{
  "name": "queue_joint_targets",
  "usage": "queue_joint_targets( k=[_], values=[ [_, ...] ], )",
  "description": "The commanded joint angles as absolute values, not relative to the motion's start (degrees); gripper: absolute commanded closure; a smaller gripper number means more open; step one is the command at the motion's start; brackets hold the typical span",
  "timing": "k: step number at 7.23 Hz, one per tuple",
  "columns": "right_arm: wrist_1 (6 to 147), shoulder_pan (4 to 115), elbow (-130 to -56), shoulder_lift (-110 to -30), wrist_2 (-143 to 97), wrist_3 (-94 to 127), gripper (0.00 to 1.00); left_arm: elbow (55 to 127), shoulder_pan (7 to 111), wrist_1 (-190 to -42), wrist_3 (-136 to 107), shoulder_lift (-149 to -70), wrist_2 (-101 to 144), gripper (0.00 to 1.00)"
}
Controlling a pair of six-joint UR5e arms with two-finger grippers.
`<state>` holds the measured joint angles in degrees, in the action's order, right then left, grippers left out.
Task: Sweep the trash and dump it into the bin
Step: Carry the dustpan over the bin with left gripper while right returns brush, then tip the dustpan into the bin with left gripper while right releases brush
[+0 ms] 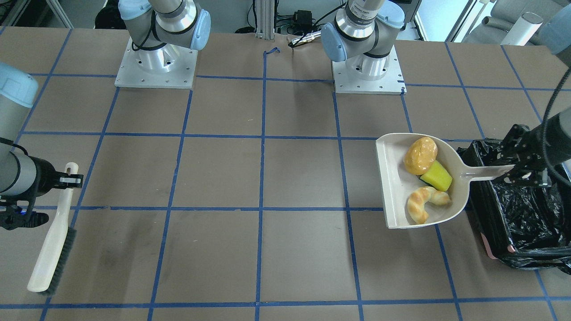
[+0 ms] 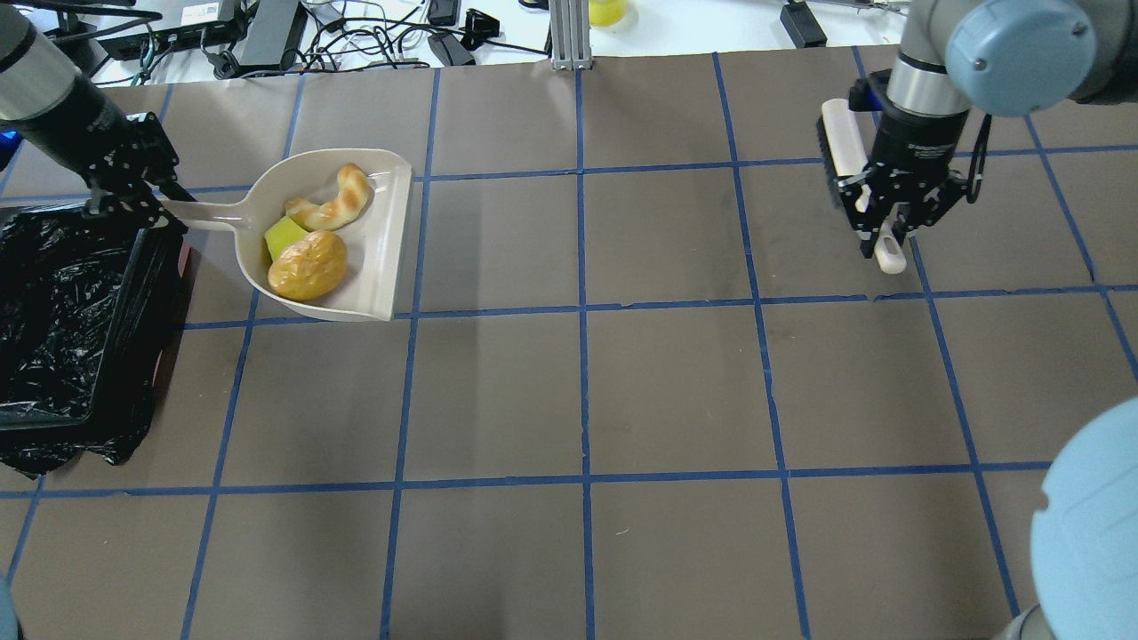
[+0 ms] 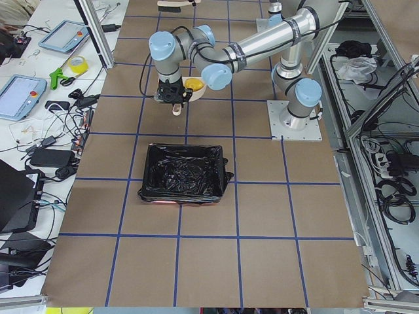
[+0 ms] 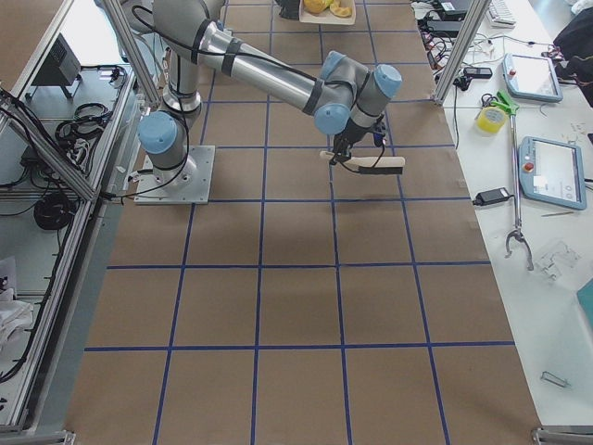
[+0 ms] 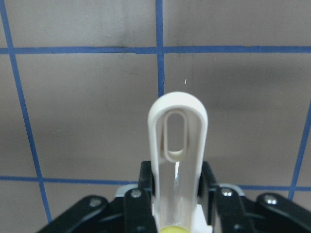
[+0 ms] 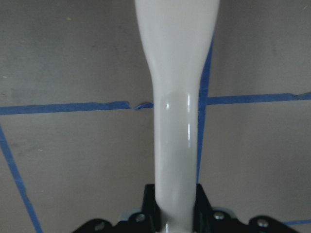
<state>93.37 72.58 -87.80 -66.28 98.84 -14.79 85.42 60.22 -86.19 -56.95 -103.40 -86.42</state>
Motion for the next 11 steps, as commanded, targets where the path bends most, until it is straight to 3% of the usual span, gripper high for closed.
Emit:
queue_joint_targets(
  k=[1, 5, 8, 9, 10, 11],
  values=[
    [97.1, 70.7, -88.2, -63.3, 99.5, -17.8, 0.94, 83.3, 53.6, -86.0, -47.1, -103.5, -87.7, 1.0],
    [100.6, 70.7, -91.2, -62.0, 99.5, -17.9, 0.93, 76.9, 44.1, -83.7, -29.9, -107.0, -91.9, 1.0],
    [102.0, 70.7, -92.5, -62.4, 100.3, -18.1, 0.9, 70.9, 42.8, -80.0, -25.6, -111.7, -94.0, 1.0],
    [103.5, 70.7, -92.5, -62.1, 100.3, -18.1, 0.67, 70.8, 42.8, -76.0, -23.4, -112.8, -94.0, 1.0],
    [106.9, 70.7, -92.5, -61.9, 101.1, -18.1, 0.14, 70.8, 42.7, -74.0, -22.7, -113.5, -94.0, 1.0],
    [107.6, 70.7, -92.3, -62.4, 101.2, -18.0, 0.0, 70.8, 42.7, -72.7, -22.2, -114.2, -94.0, 1.0]
  ],
)
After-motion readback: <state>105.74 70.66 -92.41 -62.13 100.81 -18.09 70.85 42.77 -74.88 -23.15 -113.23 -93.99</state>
